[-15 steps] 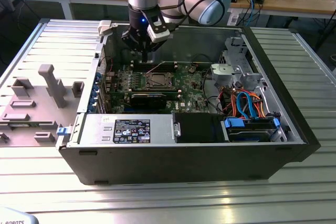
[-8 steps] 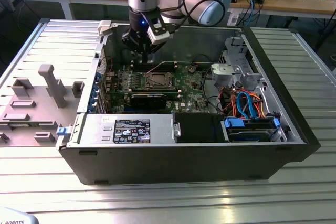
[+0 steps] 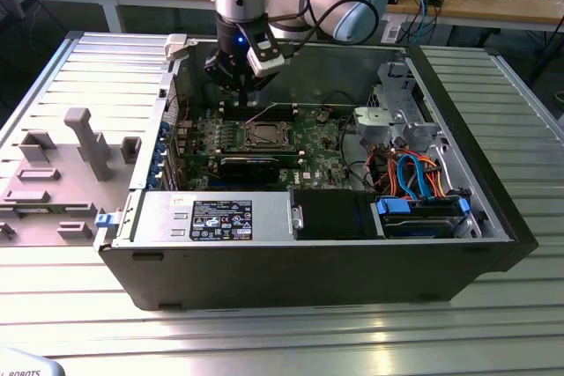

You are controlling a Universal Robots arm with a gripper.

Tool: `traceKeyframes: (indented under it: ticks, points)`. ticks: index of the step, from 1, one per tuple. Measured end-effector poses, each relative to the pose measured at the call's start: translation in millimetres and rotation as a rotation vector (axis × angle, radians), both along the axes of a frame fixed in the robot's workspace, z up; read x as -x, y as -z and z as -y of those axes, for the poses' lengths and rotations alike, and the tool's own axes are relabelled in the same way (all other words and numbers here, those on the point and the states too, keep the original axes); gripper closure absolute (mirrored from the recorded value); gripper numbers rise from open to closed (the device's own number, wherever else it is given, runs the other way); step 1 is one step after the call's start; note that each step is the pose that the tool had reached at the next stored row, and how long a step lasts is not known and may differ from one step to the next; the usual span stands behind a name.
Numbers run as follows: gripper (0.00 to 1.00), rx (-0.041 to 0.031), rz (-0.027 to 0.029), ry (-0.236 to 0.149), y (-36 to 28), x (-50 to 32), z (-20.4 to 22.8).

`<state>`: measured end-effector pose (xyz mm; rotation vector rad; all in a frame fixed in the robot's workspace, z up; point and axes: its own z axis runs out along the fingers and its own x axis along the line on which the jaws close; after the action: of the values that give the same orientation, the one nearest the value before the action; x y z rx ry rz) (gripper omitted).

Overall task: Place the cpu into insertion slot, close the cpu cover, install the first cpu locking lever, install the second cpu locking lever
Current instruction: 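Install the first cpu locking lever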

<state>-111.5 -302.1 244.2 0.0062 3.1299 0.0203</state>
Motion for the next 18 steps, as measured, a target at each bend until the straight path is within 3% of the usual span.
traceKeyframes:
  ticks: [18]
  points:
    - [0.89, 0.0, 0.0, 0.0, 10.1, 0.0, 0.0]
